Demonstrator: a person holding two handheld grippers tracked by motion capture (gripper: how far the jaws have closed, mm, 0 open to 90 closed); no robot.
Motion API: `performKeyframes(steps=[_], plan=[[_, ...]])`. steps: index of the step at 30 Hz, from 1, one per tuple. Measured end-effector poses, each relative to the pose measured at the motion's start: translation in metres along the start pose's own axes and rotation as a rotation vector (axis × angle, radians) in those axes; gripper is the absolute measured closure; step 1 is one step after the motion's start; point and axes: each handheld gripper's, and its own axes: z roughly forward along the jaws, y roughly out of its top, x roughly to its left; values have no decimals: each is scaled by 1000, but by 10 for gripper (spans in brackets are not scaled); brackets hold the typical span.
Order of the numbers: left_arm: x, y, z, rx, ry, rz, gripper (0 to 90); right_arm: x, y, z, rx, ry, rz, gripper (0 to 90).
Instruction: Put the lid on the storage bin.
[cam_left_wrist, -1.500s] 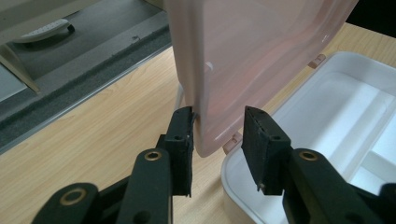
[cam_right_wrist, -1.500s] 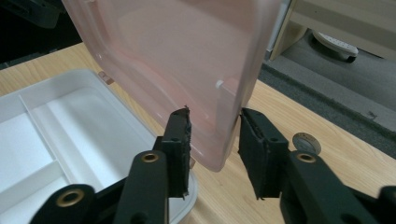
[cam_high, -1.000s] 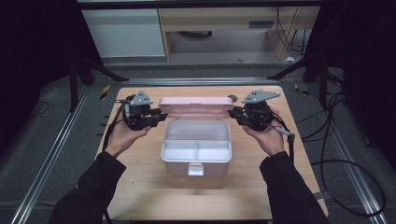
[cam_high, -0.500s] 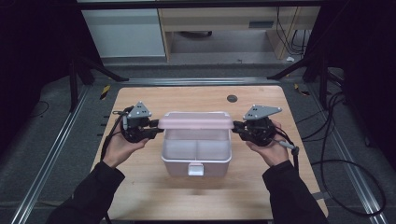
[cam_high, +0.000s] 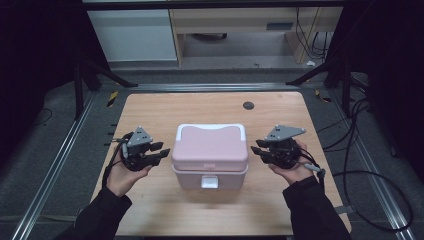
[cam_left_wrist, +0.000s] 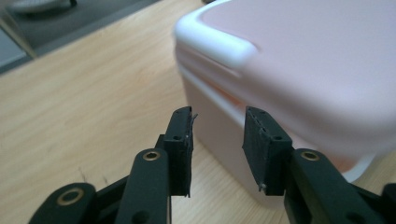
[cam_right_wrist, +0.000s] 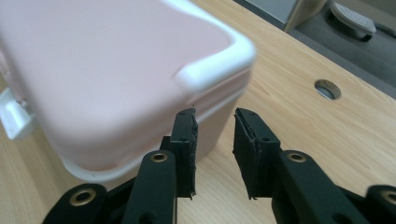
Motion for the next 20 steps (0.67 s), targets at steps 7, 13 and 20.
performKeyframes(steps=[7, 13, 20], plan=[[21, -25, 11, 54, 36, -74, 558, -12, -21, 2, 11, -68, 65, 441], [37, -49, 21, 105, 69, -104, 466, -27, -44, -1, 22, -129, 145, 212], [51, -69, 35, 168, 125, -143, 346, -44, -77, -6, 63, -215, 256, 118]])
